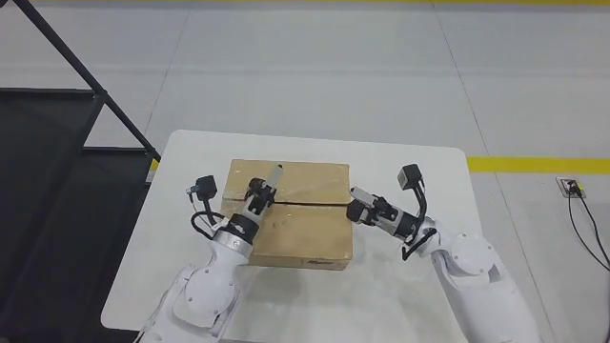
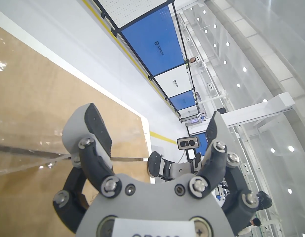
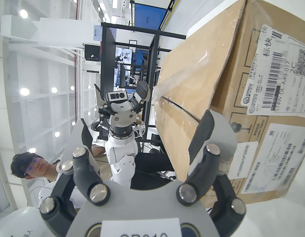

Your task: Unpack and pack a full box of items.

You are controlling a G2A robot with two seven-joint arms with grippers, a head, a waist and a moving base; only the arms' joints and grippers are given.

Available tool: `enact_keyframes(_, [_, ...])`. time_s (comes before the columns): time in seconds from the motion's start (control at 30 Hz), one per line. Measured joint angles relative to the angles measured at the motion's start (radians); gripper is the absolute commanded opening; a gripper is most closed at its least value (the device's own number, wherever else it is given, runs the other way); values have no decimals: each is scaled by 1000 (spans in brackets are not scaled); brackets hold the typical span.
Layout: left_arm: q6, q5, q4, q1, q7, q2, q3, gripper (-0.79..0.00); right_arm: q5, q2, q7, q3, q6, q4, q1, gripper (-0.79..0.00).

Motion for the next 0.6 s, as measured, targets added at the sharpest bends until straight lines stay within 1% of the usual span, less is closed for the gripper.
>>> enact_keyframes(0.13, [-11,4,-9,5,6,-4,3,0,9,2,-1,1,-7,6,-2,0])
enact_keyframes(0.23, [-34,-33,-47,22,25,-5,-26,0,17,2,-11,-6,-20,14,10,0])
enact_keyframes(0.33, [-60,-116,-101,52,33,-2,-90,0,-5,-1,-58,-19,-37,1,21,0])
enact_keyframes(0.4, [-70,-188,-135,76,35,0,-151,0,-31,-2,-94,-29,-43,-23,26,0])
enact_keyframes(0.5, [-78,-282,-165,107,25,5,-243,0,-93,-4,-154,-47,-21,-69,36,0])
enact_keyframes(0.6, [-84,-351,-173,141,0,11,-329,0,-163,-7,-231,-63,12,-118,46,0])
